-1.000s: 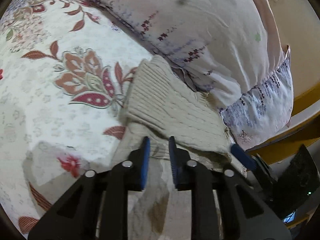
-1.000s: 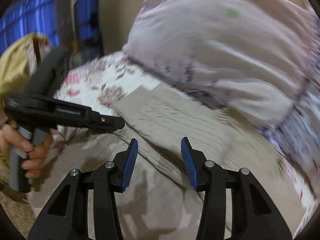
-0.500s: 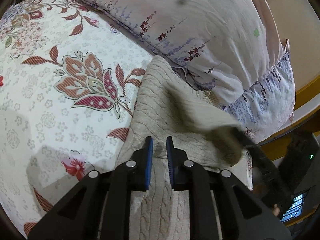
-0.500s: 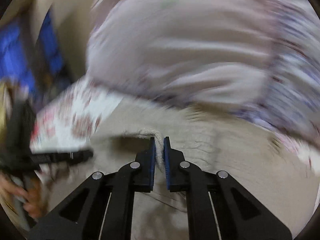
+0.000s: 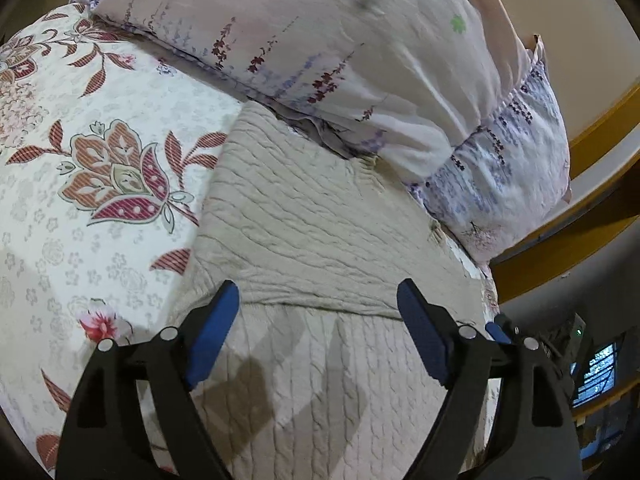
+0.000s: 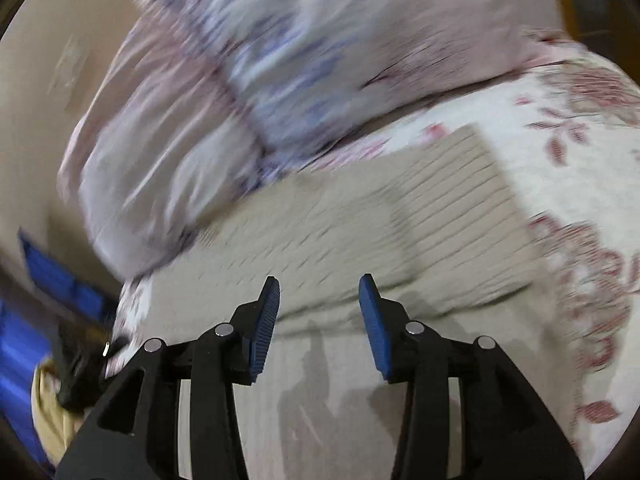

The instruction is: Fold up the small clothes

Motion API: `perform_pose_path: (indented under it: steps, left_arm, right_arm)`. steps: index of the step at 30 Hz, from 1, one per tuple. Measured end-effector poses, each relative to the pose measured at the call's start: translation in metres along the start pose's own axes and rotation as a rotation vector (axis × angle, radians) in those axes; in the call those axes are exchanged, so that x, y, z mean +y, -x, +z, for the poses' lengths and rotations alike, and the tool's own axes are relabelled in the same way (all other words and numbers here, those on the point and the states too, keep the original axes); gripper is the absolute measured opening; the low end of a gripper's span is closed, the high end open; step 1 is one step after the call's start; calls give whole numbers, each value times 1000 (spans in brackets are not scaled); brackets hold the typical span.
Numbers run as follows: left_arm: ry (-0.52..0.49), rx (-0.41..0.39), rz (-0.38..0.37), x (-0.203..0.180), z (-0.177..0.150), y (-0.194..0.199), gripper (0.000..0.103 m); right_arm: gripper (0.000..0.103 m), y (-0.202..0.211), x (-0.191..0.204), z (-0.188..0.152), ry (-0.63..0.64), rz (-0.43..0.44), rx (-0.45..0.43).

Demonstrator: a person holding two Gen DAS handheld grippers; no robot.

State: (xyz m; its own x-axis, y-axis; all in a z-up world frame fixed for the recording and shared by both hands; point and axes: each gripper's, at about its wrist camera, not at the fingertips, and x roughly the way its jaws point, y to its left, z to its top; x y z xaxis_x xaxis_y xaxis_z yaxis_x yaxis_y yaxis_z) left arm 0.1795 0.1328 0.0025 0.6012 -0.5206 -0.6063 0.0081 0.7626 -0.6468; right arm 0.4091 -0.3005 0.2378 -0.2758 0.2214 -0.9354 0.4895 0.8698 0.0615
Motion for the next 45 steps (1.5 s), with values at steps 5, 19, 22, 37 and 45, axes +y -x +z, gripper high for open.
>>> perform_pose_path:
  steps: [5, 19, 22, 37, 45]
  left_arm:
    - [-13, -23, 5, 3, 0, 16, 81]
    - [-33, -30, 63, 14, -4, 24, 81]
    - [-44, -27, 68, 13, -5, 23, 81]
    - [-39, -35, -3, 33, -42, 67, 81]
    - [2, 8, -67, 43, -80, 79, 70]
  right_arm:
    - [43, -17, -25, 15, -70, -86, 18]
    - [10, -4, -1, 11, 17, -25, -58]
    - [10, -9, -1, 2, 57, -109, -39]
    - [53, 47, -48, -25, 14, -55, 6]
    - [52, 99, -104, -71, -78, -82, 40]
